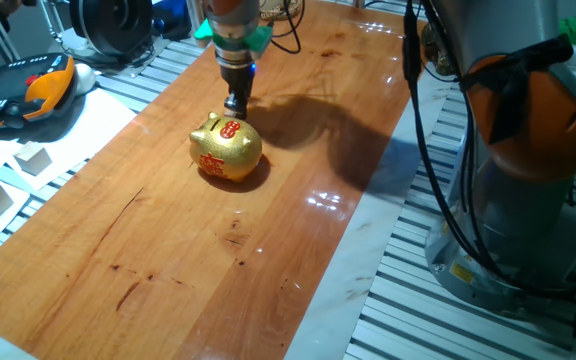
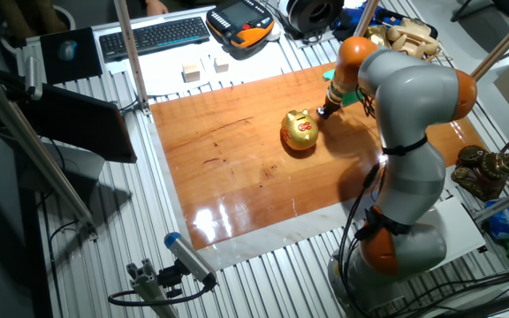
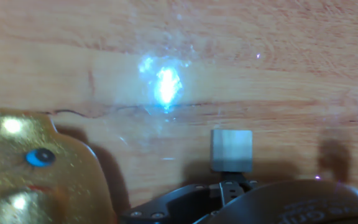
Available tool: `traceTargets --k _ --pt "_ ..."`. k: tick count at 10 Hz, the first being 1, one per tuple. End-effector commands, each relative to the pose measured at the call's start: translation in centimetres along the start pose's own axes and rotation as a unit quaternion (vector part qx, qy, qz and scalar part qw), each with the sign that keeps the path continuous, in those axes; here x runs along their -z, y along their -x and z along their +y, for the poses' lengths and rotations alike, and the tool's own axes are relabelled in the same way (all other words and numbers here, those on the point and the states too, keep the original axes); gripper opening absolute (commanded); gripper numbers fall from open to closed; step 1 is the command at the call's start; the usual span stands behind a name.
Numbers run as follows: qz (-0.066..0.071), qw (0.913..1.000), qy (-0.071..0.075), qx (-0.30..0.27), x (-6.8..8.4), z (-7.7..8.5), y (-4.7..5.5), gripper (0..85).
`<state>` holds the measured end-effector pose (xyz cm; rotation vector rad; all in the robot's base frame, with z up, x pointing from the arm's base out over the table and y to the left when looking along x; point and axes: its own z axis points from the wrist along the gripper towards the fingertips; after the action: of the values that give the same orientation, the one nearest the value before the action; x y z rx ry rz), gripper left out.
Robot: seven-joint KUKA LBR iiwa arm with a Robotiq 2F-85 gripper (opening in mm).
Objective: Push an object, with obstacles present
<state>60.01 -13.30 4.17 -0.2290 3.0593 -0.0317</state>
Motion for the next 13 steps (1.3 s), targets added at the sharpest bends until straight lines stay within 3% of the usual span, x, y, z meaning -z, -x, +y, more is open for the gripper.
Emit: traceTargets --k 1,4,8,13 --pt "0.001 1.0000 -0.001 -0.001 0.2 0.2 0.3 0.0" --pt "0.000 0.9999 -0.005 -0.009 0.5 0.9 1.1 0.0" --pt "0.000 1.0000 -0.005 -0.002 0.2 -0.1 1.9 0.0" --pt "-0.004 1.0000 -0.001 -0.009 -0.2 -0.1 3.0 0.0"
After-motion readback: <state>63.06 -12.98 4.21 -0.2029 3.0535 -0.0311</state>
